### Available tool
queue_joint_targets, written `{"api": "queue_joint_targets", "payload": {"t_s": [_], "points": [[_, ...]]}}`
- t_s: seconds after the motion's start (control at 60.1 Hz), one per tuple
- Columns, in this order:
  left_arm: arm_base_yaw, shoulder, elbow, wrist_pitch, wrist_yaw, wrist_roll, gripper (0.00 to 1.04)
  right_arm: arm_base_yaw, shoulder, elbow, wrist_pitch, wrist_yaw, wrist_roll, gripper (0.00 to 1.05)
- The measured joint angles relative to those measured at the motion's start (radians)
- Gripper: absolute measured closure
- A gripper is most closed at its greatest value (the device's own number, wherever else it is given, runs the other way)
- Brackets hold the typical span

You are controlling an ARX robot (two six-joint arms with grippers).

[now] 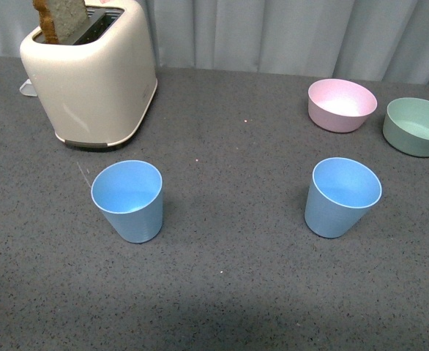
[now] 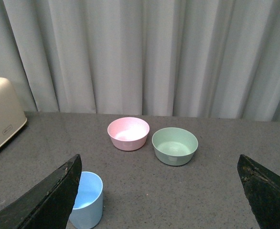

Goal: Stack blue cups with both arms

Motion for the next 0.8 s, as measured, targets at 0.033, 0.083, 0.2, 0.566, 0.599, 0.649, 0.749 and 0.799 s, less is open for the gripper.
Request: {"api": "queue_joint_targets", "payload": {"t_s": [0.033, 0.083, 0.2, 0.566, 0.599, 0.649, 0.749, 0.799], "points": [[0.010, 0.058, 0.013, 0.043, 0.009, -0.007, 0.07, 0.000, 0.000, 0.000, 0.000, 0.000, 0.000, 0.10], [0.007, 0.157, 0.036, 0.117, 0.003, -0.003, 0.07, 0.000, 0.000, 0.000, 0.000, 0.000, 0.000, 0.10], [-0.033, 0.381, 0.105, 0.260, 0.004, 0.011, 0.07, 0.000, 0.000, 0.000, 0.000, 0.000, 0.000, 0.10], [-0.163, 0.931, 0.382, 0.320, -0.002, 0.054, 0.07, 0.000, 0.000, 0.000, 0.000, 0.000, 0.000, 0.10], [-0.169, 0.951, 0.396, 0.309, 0.001, 0.052, 0.07, 0.000, 0.000, 0.000, 0.000, 0.000, 0.000, 0.10], [-0.180, 0.996, 0.433, 0.272, 0.021, 0.037, 0.07, 0.000, 0.000, 0.000, 0.000, 0.000, 0.000, 0.10], [-0.192, 1.060, 0.486, 0.211, 0.052, -0.005, 0.07, 0.000, 0.000, 0.000, 0.000, 0.000, 0.000, 0.10], [-0.199, 1.092, 0.509, 0.179, 0.079, -0.026, 0.07, 0.000, 0.000, 0.000, 0.000, 0.000, 0.000, 0.10]]}}
